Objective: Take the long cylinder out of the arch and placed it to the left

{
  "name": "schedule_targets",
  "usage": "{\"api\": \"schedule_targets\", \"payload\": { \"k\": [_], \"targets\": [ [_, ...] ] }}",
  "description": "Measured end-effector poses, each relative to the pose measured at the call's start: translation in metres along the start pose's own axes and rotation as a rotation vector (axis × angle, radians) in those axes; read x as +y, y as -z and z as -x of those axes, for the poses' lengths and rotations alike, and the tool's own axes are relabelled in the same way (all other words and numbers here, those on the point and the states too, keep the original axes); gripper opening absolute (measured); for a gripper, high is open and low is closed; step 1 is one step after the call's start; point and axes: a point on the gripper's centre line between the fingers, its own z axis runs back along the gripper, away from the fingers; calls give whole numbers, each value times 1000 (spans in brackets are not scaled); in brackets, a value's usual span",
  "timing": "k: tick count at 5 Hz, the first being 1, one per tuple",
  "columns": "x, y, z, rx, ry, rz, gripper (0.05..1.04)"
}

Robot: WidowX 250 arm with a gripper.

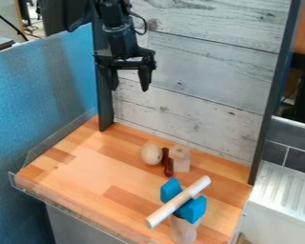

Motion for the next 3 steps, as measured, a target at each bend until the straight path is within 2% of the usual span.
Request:
{"api": "schedule_targets", "payload": {
  "k": [1, 2, 3],
  "targets": [
    [0, 18, 9, 49, -1, 11, 1001],
    [-5, 23, 37, 78, 121, 39, 1001],
    [-7, 8, 49, 47, 206, 47, 1001]
  ]
}}
